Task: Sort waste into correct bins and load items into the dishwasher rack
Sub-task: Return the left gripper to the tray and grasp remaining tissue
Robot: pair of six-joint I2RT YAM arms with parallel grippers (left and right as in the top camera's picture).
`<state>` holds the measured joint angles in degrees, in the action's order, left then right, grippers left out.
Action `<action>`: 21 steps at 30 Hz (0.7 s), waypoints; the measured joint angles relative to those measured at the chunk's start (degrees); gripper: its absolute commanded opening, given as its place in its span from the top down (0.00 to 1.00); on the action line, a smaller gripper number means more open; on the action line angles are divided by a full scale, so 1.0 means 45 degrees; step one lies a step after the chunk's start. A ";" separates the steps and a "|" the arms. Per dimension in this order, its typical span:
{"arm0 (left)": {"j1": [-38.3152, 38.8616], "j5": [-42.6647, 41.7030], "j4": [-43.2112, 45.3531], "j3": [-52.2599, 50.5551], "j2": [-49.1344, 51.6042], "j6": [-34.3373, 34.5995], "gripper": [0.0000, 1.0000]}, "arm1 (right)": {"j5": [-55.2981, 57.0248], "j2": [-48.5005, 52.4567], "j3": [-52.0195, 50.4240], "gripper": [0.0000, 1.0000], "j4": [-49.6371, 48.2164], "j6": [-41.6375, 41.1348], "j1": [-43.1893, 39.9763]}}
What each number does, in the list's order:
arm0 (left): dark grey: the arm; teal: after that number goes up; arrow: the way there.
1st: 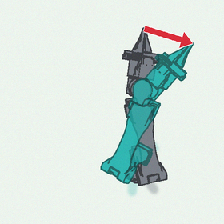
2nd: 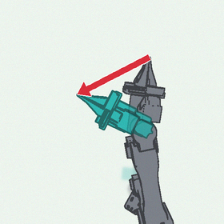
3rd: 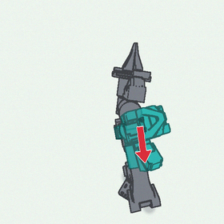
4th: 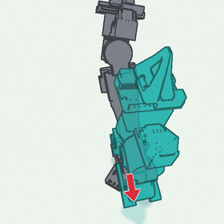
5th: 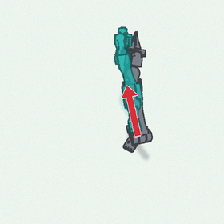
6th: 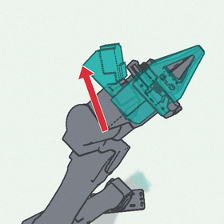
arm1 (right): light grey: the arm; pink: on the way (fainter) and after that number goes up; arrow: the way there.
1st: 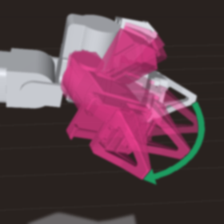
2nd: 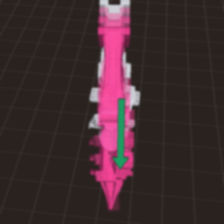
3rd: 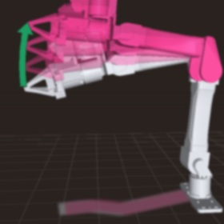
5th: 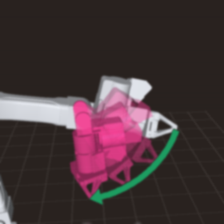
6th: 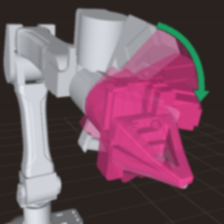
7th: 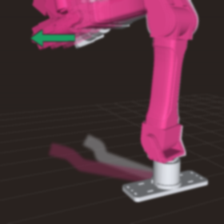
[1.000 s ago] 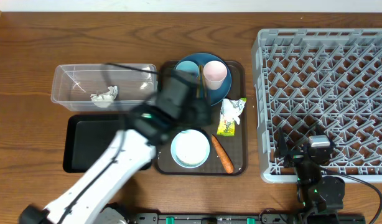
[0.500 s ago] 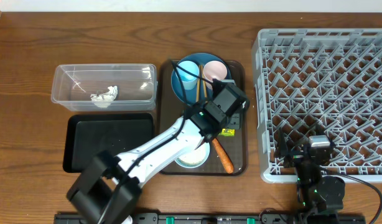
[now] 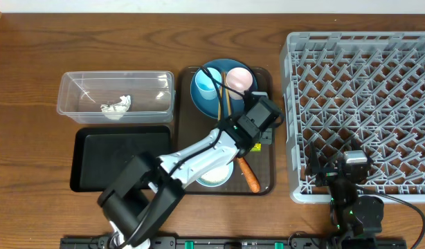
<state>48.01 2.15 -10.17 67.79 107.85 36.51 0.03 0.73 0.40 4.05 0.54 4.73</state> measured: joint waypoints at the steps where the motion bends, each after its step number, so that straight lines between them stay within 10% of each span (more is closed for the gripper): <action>1: 0.0000 0.0039 0.0005 0.0000 0.0121 0.0049 0.51 | -0.0005 0.0005 0.0000 0.01 0.0000 0.0000 0.0000; 5: 0.0000 0.0325 0.0010 0.0000 0.0437 0.0243 0.78 | 0.0000 0.0000 0.0000 0.01 0.0000 0.0000 0.0000; 21: 0.0000 0.0617 -0.1438 0.0000 -0.0529 0.0219 0.94 | -0.0005 0.0000 0.0000 0.01 -0.0005 0.0000 0.0000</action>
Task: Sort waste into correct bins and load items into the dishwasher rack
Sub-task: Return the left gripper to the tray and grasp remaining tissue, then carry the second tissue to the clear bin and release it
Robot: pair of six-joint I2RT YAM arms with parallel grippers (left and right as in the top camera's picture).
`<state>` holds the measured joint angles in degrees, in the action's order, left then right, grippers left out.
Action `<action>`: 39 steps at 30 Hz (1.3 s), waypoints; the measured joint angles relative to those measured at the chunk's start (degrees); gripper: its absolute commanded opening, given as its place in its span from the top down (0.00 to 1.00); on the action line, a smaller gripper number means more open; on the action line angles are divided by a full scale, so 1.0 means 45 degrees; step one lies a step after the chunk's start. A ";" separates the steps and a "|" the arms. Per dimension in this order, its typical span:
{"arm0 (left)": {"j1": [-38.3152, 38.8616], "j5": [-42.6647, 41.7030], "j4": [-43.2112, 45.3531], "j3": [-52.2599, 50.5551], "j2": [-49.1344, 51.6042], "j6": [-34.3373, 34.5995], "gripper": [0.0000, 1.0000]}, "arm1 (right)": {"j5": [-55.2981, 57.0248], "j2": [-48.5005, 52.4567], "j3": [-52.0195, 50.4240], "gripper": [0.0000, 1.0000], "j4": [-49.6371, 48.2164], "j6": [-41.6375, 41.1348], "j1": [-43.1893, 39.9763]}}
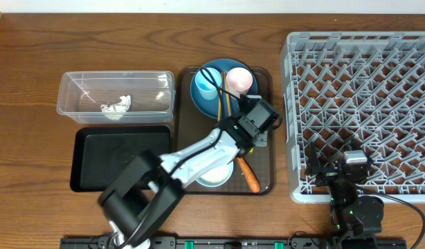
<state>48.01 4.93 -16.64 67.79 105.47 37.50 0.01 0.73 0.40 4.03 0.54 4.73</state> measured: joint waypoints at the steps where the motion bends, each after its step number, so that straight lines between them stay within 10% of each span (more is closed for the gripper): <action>1: 0.0000 -0.0005 -0.0228 0.0000 -0.0325 -0.0005 0.94 | 0.0005 0.0005 0.0000 0.01 0.0000 0.0000 0.0000; 19: -0.0471 0.1928 -0.1753 0.0000 -0.4707 -0.0918 0.94 | 0.0000 0.0000 0.0000 0.01 0.0005 0.0000 0.0000; 39: -0.7004 0.2963 -0.2880 0.0000 -0.4818 -0.1438 0.94 | 0.0000 0.0005 0.0000 0.01 0.0005 0.0000 0.0000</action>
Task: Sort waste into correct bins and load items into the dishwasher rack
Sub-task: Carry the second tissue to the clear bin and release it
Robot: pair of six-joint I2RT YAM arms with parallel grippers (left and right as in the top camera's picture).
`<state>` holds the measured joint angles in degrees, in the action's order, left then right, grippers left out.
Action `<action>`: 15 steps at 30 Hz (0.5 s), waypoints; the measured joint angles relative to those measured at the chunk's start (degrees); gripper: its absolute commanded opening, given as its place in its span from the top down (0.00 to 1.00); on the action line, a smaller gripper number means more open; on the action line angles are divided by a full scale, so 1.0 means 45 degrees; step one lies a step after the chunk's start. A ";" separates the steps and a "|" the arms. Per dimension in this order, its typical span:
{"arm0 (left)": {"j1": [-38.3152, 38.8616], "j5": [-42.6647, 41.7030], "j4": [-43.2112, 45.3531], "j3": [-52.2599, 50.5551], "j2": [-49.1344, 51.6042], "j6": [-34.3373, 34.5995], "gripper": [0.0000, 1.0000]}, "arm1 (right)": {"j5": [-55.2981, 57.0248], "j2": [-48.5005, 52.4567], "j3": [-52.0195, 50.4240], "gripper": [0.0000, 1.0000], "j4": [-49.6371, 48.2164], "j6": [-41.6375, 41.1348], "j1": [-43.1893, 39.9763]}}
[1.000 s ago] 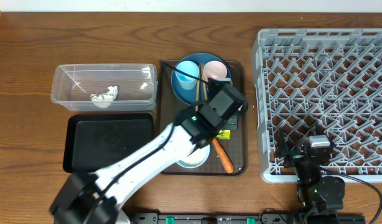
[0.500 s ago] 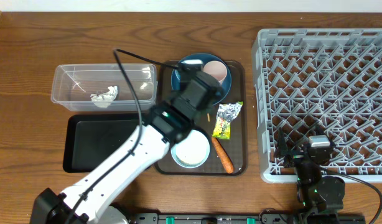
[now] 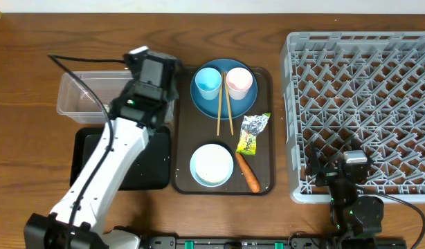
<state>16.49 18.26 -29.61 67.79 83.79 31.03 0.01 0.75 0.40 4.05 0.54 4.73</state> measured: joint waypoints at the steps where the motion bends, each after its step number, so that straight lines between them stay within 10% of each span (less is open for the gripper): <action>1: -0.0155 -0.0029 0.0005 0.0000 0.0024 0.0000 0.94 | 0.0005 -0.0005 0.0000 0.01 0.0000 0.0000 0.0000; 13: -0.0952 -0.0272 0.0039 0.0000 0.2516 0.0000 0.93 | 0.0005 -0.0005 0.0000 0.01 0.0000 0.0000 0.0000; 15: -0.0952 -0.0306 0.0053 0.0000 0.2798 -0.0039 0.75 | 0.0005 -0.0005 0.0000 0.01 0.0000 0.0000 0.0000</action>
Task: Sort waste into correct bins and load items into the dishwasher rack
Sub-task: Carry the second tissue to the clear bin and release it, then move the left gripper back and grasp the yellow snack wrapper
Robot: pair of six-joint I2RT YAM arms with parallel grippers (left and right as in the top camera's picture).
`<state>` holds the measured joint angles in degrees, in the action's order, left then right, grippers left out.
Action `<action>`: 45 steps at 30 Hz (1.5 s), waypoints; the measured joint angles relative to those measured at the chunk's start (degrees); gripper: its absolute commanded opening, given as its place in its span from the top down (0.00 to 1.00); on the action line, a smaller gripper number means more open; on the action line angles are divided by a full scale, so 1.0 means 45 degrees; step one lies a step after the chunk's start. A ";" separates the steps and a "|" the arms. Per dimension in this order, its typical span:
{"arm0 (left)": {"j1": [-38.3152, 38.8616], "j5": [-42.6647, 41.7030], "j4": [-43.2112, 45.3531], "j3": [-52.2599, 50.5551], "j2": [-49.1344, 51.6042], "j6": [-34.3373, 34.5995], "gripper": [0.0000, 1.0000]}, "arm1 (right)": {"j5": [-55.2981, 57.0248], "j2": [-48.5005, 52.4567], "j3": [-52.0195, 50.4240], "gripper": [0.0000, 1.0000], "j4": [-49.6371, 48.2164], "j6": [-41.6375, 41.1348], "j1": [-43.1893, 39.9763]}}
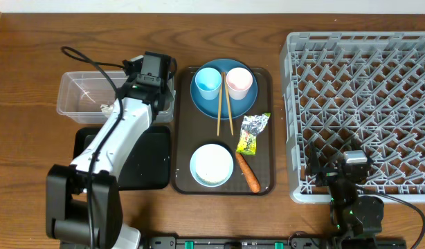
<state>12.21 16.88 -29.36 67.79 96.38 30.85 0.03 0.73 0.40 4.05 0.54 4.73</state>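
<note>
My left gripper [156,69] hangs over the right end of the clear plastic bin [77,111]; its jaws are hidden from above. On the brown tray [264,183] lie a yellow-green wrapper [250,133], a carrot [248,174], a white bowl [212,164] and a blue plate [199,97]. The plate carries a blue cup [208,80], a pink cup [239,81] and chopsticks [223,104]. My right gripper [323,168] rests at the near edge of the grey dishwasher rack [365,104].
A crumpled white paper [105,108] lies in the clear bin. A black tray [129,166] sits in front of that bin, partly under my left arm. The rack fills the right side of the table.
My left arm has shifted slightly, its gripper now sitting a little right and nearer over the clear bin's right end. Everything on the brown tray lies as before. The right arm is still.
My left gripper was down on the brown tray at the wrapper, and stayed there at the second moment. Then it was over the clear bin, with the wrapper lying uncovered on the tray. It hangs over the bin's right end now.
</note>
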 measured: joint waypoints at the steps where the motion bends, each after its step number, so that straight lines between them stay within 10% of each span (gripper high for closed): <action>1: 0.0000 0.0000 0.0005 0.0000 0.0068 -0.0068 0.64 | -0.0005 0.0000 0.0000 0.01 0.0000 0.0000 0.0000; 4: -0.0005 -0.0019 0.0209 0.0000 0.0087 -0.0063 0.48 | 0.0000 0.0000 0.0000 0.01 0.0000 0.0000 0.0000; 14: 0.0000 -0.0661 -0.0155 0.0000 -0.0971 -0.0063 0.43 | -0.0005 0.0000 0.0000 0.01 -0.0005 0.0000 0.0000; 22: 0.0277 -0.4643 -0.0670 0.0000 -0.3827 -0.0063 0.43 | 0.0000 0.0005 0.0000 0.01 0.0000 -0.0005 0.0000; 30: 0.3623 -0.6630 -0.1404 0.0005 -0.3755 -0.0058 0.43 | 0.0000 0.0000 0.0000 0.01 0.0000 0.0000 0.0000; 45: 0.7946 -0.4639 -0.1375 0.0005 -0.1341 -0.0063 0.44 | 0.0000 0.0000 0.0000 0.01 0.0000 0.0000 0.0000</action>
<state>47.97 -3.99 -35.55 67.81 90.35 30.57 0.03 0.73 0.40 4.05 0.54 4.73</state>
